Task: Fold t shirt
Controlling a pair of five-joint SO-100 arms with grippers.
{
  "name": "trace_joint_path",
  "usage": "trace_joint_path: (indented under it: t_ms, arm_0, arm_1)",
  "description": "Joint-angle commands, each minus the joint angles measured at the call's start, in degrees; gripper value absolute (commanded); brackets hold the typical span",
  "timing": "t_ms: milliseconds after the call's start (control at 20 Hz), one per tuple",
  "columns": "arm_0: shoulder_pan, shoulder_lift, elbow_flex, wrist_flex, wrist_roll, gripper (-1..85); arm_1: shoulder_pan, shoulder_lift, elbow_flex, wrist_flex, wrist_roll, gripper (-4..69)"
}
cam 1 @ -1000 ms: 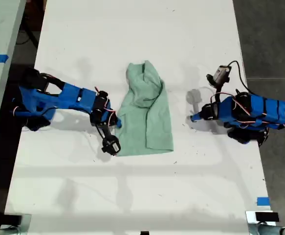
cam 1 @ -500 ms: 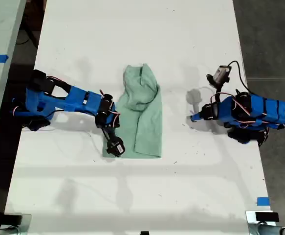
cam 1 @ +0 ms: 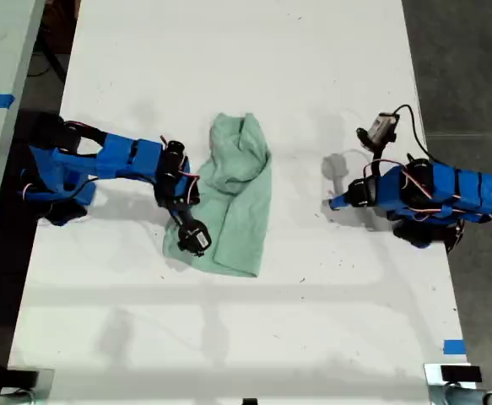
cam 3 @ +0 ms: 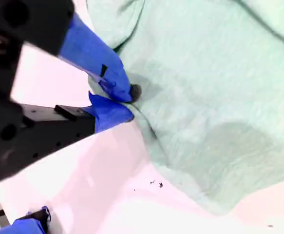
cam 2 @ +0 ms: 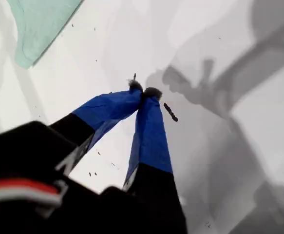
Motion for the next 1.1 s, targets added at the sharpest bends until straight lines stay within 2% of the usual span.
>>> trace_joint_path:
  t_ms: [0, 100, 200, 300, 400, 500, 750, 950, 1050]
  arm_0:
    - [-1.41, -0.09, -11.43, -0.35, 4.92, -0.2]
    - [-1.67, -7.56, -24.96, 0.0, 10.2, -0.2]
    - [-2.11, -9.67, -27.69, -5.36, 14.06, 2.8]
    - [-1.85, -10.2, -27.69, -10.28, 18.11, 22.1]
    - [-0.53, -10.2, -27.69, -16.88, 22.15, 26.3]
    - [0.35, -9.76, -27.69, -22.15, 25.14, 26.8]
    - [1.49, -4.48, -27.6, -26.89, 25.14, 25.6]
    - [0.09, -0.88, -24.08, -25.84, 21.36, 23.6]
    - [-1.41, 0.26, -23.82, -19.16, 20.65, 21.1]
  arm_1:
    - [-0.18, 0.53, 3.43, 0.0, -0.79, 1.2]
    - [-0.09, 0.53, 3.43, 0.0, -0.79, 1.2]
    - [-0.09, 0.53, 3.43, 0.0, -0.79, 1.2]
    - [-0.09, 0.53, 3.43, 0.0, -0.88, 1.2]
    - [-0.09, 0.53, 3.43, 0.0, -0.97, 1.2]
    - [-0.09, 0.53, 3.43, 0.0, -1.05, 1.2]
    - [-0.18, 0.53, 3.43, 0.0, -1.05, 1.2]
    - [-0.26, 0.53, 3.43, 0.0, -1.14, 1.2]
    - [-0.44, 0.53, 3.43, 0.0, -1.14, 1.2]
